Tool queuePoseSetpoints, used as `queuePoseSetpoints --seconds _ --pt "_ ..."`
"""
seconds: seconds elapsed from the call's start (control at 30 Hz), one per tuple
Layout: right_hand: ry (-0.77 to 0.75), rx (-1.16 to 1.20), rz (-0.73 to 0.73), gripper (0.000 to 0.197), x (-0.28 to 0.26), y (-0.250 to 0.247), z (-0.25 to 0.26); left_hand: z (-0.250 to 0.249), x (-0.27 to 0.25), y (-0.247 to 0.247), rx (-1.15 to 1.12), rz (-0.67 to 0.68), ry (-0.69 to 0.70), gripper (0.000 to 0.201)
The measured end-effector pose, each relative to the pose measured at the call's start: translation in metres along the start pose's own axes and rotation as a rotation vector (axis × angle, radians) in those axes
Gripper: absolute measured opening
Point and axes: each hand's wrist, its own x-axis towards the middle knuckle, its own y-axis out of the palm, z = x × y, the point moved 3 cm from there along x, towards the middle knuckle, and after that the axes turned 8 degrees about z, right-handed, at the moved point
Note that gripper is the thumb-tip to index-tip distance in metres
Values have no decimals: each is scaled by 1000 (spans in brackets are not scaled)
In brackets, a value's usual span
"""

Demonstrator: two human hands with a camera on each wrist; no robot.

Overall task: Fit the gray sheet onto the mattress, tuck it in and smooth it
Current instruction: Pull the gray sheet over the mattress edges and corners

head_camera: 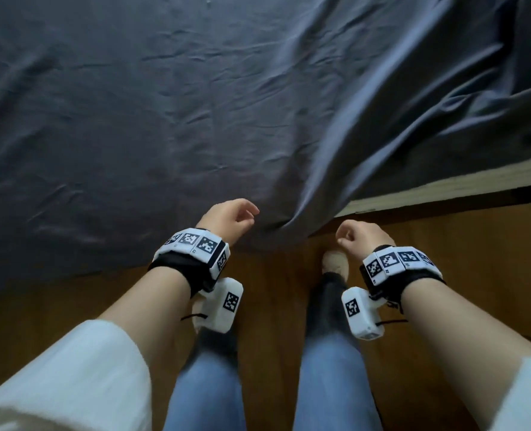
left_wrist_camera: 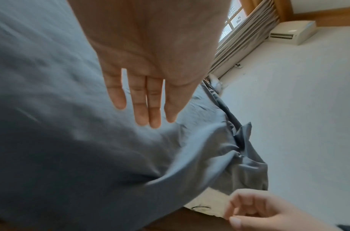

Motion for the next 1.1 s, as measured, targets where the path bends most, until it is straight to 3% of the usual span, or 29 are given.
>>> queuePoseSetpoints --seconds 0.17,0.23,0.43,0.57,0.7,0.87,0.97,1.1 --pt "-5 79 -34 15 61 -47 -92 -73 74 43 -118 -177 114 67" --pt "-12 67 -85 20 77 -69 -133 -102 106 65 -73 -206 129 74" --pt "8 -127 -228 46 113 -133 -218 -162 169 108 20 -175 -304 81" --pt "-34 -252 -180 55 133 -143 -233 -163 179 111 140 -85 -415 81" --pt "-86 -235 -226 32 138 -152 -232 -160 176 109 190 -35 -431 80" --pt "-171 -280 -140 27 138 -158 -233 -162 178 103 162 -13 -449 78" --pt "-195 -91 -133 19 123 -158 -242 -168 171 103 64 -80 -386 76" --pt "-225 157 -262 17 94 -164 -241 -189 150 115 -90 -258 -160 85"
